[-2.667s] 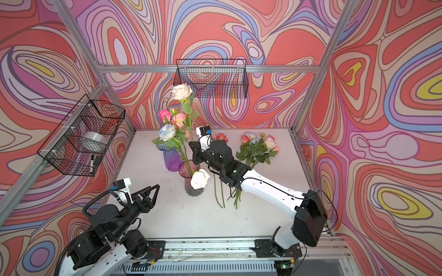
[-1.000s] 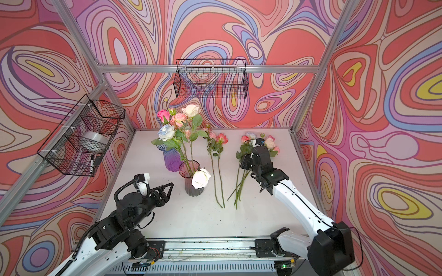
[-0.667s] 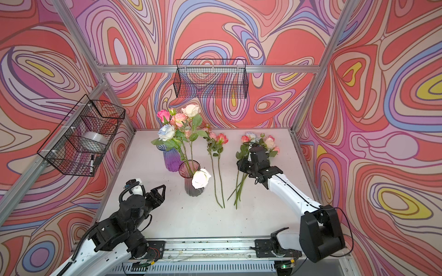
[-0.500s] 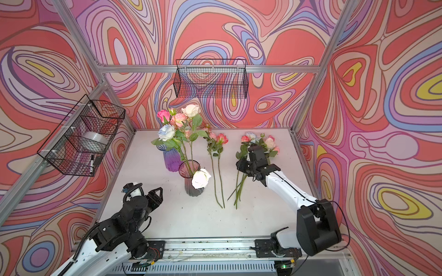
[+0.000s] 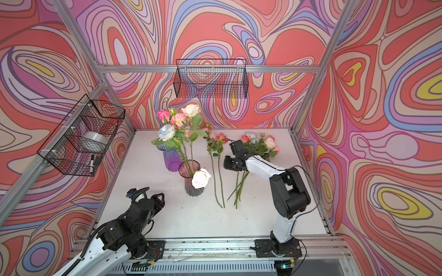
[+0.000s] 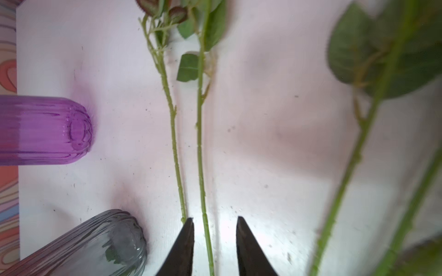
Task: Arrange the flowers into the vase
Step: 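Lower the right gripper and close it on a pink spray-rose stem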
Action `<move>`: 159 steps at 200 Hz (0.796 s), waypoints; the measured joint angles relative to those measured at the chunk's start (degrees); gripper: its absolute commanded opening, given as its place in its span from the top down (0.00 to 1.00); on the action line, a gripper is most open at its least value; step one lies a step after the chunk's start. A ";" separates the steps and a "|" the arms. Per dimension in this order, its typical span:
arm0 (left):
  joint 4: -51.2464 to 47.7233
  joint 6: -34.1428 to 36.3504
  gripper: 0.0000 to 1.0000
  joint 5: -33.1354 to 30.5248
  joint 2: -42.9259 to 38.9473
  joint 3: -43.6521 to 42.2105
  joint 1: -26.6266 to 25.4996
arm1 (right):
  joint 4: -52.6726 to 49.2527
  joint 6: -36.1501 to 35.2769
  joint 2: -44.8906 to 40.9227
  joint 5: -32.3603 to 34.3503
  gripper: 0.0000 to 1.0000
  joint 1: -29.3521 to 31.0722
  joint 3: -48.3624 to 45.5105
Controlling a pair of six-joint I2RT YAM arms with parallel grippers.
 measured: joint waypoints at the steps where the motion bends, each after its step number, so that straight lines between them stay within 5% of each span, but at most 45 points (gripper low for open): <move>1: 0.15 0.13 0.38 0.13 0.02 0.00 0.00 | -0.07 -0.13 0.37 0.09 0.68 0.24 0.31; 74: 2.95 3.82 0.38 4.50 0.59 0.02 0.00 | -4.13 -3.67 17.22 2.97 0.72 1.64 15.78; 127: 2.54 4.42 0.38 4.42 -2.86 0.02 0.00 | -5.42 -4.98 18.93 5.33 0.97 1.68 17.73; 159: 1.14 4.79 0.38 4.15 -4.15 0.02 0.00 | -4.35 -5.16 18.45 5.95 1.00 1.68 16.72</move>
